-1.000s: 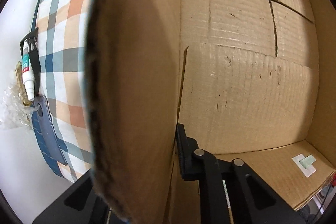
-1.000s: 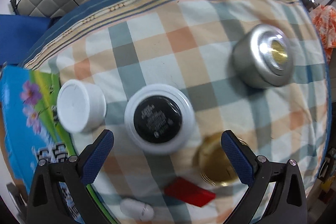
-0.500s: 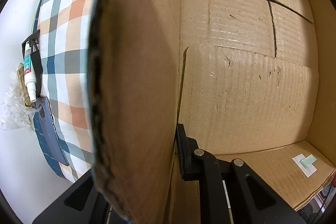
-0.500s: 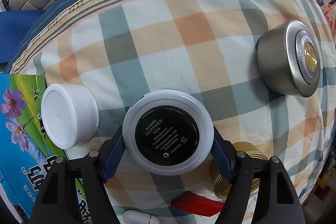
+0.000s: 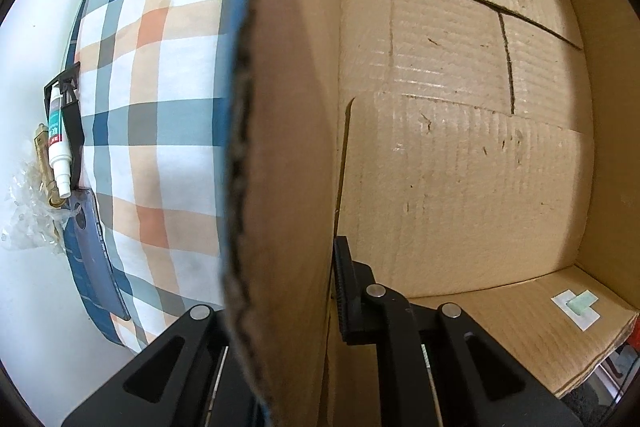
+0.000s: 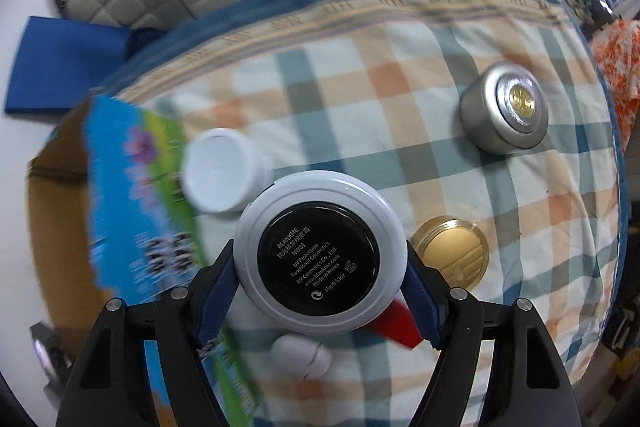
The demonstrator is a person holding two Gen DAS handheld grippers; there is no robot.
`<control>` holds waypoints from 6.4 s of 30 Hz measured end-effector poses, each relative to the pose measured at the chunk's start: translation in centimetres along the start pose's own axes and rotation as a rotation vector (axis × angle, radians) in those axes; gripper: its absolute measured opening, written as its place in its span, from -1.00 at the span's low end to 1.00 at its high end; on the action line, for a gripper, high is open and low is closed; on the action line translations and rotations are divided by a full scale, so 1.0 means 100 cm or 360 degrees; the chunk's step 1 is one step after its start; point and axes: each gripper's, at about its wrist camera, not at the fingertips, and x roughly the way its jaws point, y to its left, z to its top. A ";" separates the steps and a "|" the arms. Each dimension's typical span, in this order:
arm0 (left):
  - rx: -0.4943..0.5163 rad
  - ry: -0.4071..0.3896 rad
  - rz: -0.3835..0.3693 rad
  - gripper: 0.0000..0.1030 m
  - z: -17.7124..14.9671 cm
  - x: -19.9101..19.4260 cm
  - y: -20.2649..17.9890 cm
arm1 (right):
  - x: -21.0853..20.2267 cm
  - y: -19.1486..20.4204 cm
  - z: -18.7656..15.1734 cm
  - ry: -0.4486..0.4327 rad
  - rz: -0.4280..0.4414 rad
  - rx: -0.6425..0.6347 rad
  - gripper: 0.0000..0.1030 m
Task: Organize rigid objects
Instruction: 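Clamp the box wall with the left tool while the right tool grasps the black-lidded container, then carry the black-lidded container into the box and open the right tool, then grasp the white jar with the right tool, then place the white jar beside the black-lidded container and release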
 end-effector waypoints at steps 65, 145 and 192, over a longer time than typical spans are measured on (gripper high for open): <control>-0.0066 -0.0116 -0.0168 -0.93 -0.029 -0.028 0.052 | 0.101 0.270 -0.037 0.0275 0.0221 -0.0507 1.00; -0.0151 -0.0067 -0.0129 -0.91 -0.024 -0.023 0.040 | 0.112 0.031 0.048 0.0346 -0.0050 0.0227 0.51; -0.0137 -0.0078 -0.0126 -0.91 -0.024 -0.022 0.041 | -0.040 0.159 -0.060 0.0082 0.0390 -0.0344 0.40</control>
